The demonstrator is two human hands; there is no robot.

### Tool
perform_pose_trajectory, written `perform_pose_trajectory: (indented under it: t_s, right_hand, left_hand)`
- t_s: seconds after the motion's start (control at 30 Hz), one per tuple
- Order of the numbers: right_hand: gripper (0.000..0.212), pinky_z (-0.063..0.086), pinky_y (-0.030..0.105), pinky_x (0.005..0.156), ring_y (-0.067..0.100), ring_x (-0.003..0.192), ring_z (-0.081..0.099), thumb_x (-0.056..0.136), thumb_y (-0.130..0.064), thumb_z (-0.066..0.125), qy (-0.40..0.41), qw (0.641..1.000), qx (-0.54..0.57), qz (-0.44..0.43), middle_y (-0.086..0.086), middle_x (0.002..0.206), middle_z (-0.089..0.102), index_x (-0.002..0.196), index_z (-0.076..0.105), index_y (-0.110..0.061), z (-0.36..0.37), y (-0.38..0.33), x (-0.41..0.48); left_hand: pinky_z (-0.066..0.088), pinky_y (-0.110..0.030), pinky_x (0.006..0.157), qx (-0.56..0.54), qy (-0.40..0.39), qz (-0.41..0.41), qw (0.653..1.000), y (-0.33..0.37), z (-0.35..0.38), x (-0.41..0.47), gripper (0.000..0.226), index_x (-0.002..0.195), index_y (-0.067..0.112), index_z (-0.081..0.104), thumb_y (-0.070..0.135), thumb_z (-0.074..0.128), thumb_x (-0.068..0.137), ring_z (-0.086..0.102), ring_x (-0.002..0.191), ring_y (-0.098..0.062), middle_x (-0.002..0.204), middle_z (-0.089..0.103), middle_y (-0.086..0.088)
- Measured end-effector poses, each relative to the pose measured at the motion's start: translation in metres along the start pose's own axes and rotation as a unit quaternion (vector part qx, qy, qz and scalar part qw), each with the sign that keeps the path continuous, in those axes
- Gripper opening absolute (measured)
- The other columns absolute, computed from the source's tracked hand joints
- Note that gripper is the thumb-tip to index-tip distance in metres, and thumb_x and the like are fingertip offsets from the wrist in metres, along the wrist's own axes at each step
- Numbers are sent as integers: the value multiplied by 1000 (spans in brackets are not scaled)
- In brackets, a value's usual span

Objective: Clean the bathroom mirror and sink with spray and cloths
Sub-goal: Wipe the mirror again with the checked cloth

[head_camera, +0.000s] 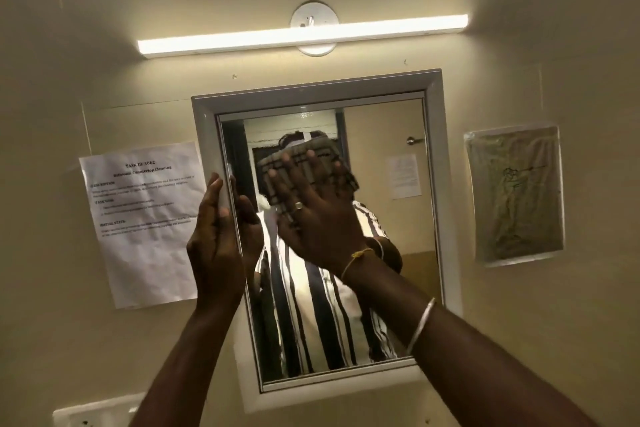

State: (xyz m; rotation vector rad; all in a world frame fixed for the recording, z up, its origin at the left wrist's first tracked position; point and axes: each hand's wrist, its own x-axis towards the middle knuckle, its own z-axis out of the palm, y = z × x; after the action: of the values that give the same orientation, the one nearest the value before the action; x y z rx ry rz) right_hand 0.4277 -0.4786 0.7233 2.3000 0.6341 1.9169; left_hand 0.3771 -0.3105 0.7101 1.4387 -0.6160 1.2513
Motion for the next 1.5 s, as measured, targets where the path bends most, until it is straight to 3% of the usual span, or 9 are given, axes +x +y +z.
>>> perform_pose_trajectory:
  t_s: [0.13, 0.33, 0.53, 0.6, 0.7, 0.93, 1.17, 1.27, 1.5]
  right_hand:
    - [71, 7, 62, 126, 41, 157, 4, 102, -50, 42, 29, 995, -25, 90, 17, 169, 13, 162, 20, -20, -15, 46, -25]
    - [78, 11, 66, 122, 44, 156, 5, 102, -57, 38, 5, 975, -75, 211, 19, 170, 6, 163, 9, -18, -26, 90, -70]
    - [77, 9, 65, 123, 41, 157, -1, 103, -52, 41, 16, 955, -29, 294, 18, 171, 4, 164, 9, -16, -14, 51, -64]
    - [77, 10, 66, 122, 41, 157, -2, 103, -52, 39, 14, 962, -9, 272, 18, 171, -1, 164, 7, -16, -9, 28, -60]
    - [77, 10, 65, 124, 40, 158, -2, 104, -48, 42, 5, 978, 35, 205, 15, 170, -7, 164, 4, -18, 1, -16, -52]
    - [69, 13, 66, 121, 37, 158, -3, 105, -50, 40, -65, 994, 66, 62, 8, 172, 3, 164, 15, -23, 28, -101, -44]
    - [65, 3, 61, 125, 34, 159, -2, 106, -50, 35, -74, 997, 9, -15, 6, 172, 6, 163, 18, -25, 21, -69, -58]
    - [67, 2, 61, 125, 35, 158, -1, 104, -50, 40, -48, 999, 1, 16, 9, 171, 7, 163, 21, -22, 11, -43, -71]
    - [79, 4, 61, 125, 46, 156, 7, 100, -48, 52, -15, 987, -46, 153, 16, 170, 1, 162, 15, -17, -14, 35, -115]
  left_hand:
    - [41, -25, 112, 9, 5, 26, 1000, 6, 4, -1, 96, 149, 6, 44, 81, 34, 89, 42, 136, 11, 151, 47, 1]
    - [42, -16, 108, 10, 5, 3, 1000, 1, 2, -1, 79, 148, 13, 46, 71, 37, 96, 49, 139, -6, 148, 51, 2]
    - [46, -30, 108, 2, 5, -15, 1000, -6, -1, -1, 52, 148, 18, 48, 46, 43, 104, 54, 136, -25, 146, 56, -3]
    - [44, -32, 112, 3, 8, 9, 1000, -3, -1, -1, 66, 146, 16, 47, 63, 40, 99, 49, 141, -16, 149, 50, 2]
    - [44, -40, 115, -19, 3, 7, 1000, -4, -1, 0, 51, 146, 18, 45, 45, 41, 102, 45, 143, -11, 154, 48, -1]
    - [47, -13, 102, -51, -25, -29, 998, -3, -11, 2, 41, 150, 6, 43, 8, 34, 109, 50, 129, 12, 151, 49, -4]
    - [46, -11, 101, -18, -20, 4, 1000, -2, -10, 0, 40, 149, 8, 44, 9, 35, 110, 51, 127, 14, 146, 50, 10]
    - [53, -25, 100, 5, -8, 40, 999, -6, -4, -1, 45, 149, 14, 44, 31, 39, 108, 56, 124, 7, 152, 49, 2]
    - [47, -35, 110, 56, 24, 86, 994, -20, 11, -2, 46, 150, 10, 40, 25, 38, 107, 47, 141, -9, 154, 45, -2]
